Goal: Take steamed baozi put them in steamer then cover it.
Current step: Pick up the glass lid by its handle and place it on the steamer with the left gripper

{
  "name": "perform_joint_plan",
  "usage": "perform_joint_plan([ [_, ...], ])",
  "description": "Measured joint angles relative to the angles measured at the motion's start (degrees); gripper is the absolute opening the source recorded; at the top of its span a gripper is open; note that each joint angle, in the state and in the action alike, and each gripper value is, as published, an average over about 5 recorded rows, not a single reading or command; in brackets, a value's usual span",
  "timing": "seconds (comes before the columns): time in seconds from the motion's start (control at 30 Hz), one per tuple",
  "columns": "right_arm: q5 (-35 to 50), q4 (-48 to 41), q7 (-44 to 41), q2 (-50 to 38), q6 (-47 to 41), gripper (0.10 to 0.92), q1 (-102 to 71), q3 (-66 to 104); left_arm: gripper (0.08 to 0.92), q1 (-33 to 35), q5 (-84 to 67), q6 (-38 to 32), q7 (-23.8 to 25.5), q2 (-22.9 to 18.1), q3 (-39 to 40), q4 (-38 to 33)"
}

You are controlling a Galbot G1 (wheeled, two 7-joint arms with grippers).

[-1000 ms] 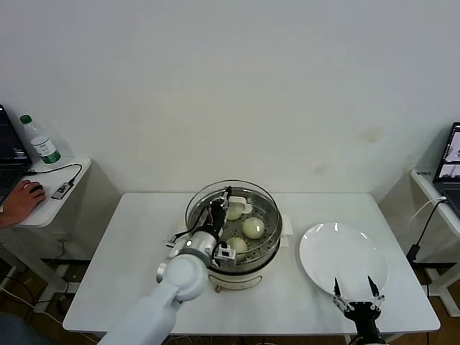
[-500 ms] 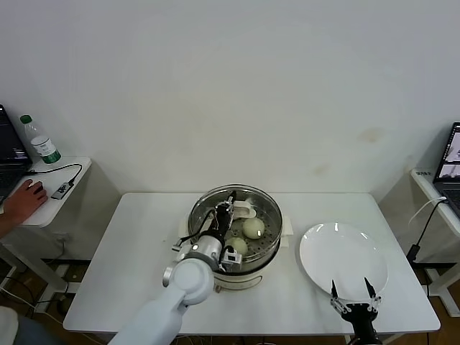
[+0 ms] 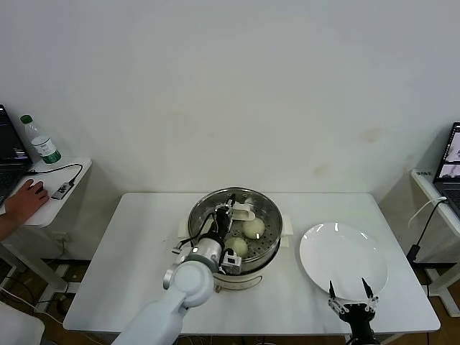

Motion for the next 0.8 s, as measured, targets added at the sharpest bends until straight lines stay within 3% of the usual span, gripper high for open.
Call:
perform_joint_plan([
  [0.37,-0.13,-0.01,-0.03,0.02,0.03,0.823,-0.06,-0.2,0.157,0.23,-0.34,-0.49,-1.14,-0.86,-0.47,1.43],
  [0.57,-0.17,0.0,-0.04,0.02,0.07,0.823,-0.18,-0.31,0.276,0.56,-0.87,-0.44,-2.06,-0.88,-0.54,1.24],
  [0.8,-0.22,0.01,-0.03,0.02,0.13,0.823,-0.24,-0.43,0.501,2.01,-2.02,-0.25,-2.93,0.22,-0.89,-0.89],
])
